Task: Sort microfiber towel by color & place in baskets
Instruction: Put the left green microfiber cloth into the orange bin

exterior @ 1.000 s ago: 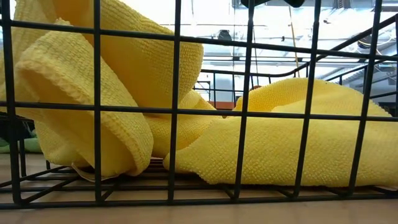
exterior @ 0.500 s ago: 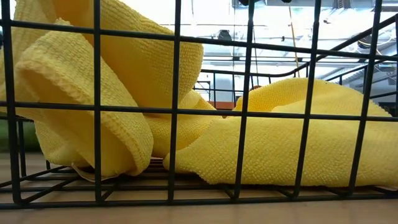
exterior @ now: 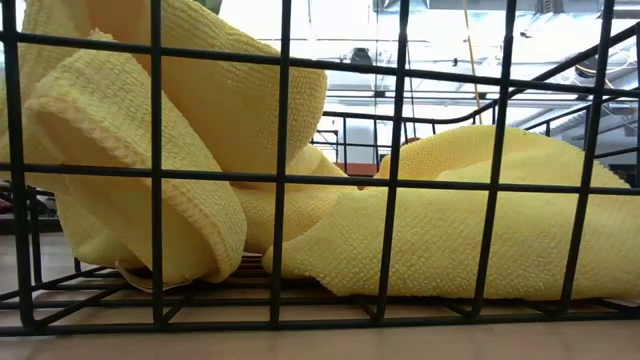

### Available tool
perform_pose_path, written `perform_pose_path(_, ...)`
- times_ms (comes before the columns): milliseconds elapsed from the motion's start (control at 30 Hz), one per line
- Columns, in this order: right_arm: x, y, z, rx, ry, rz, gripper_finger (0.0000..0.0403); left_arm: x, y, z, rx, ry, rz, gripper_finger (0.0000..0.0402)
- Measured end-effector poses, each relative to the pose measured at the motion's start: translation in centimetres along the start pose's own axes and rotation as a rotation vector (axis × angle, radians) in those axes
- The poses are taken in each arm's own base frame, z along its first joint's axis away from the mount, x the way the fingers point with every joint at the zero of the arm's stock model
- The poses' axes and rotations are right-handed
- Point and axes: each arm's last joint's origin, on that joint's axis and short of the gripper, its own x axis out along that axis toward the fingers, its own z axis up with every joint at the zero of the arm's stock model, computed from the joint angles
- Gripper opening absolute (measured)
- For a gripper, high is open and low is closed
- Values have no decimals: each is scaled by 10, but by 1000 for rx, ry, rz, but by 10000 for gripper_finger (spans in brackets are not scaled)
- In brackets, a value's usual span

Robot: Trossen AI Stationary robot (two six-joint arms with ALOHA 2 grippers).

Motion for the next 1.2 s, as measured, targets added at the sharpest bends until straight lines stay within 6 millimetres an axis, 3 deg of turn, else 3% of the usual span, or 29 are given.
perform_pose_path(200,7,-41,10,-69,-28,-67,219,2,-8,32,123,-107,-13,10)
perform_pose_path(533,53,-98,18,34,-93,-5,230,28,-24,63,261,-168,-53,13)
perform_pose_path(967,76,-124,20,86,-178,71,331,63,-43,76,396,-168,-147,15)
perform_pose_path(1200,103,-122,10,77,-133,125,348,73,-55,80,492,-216,-188,15)
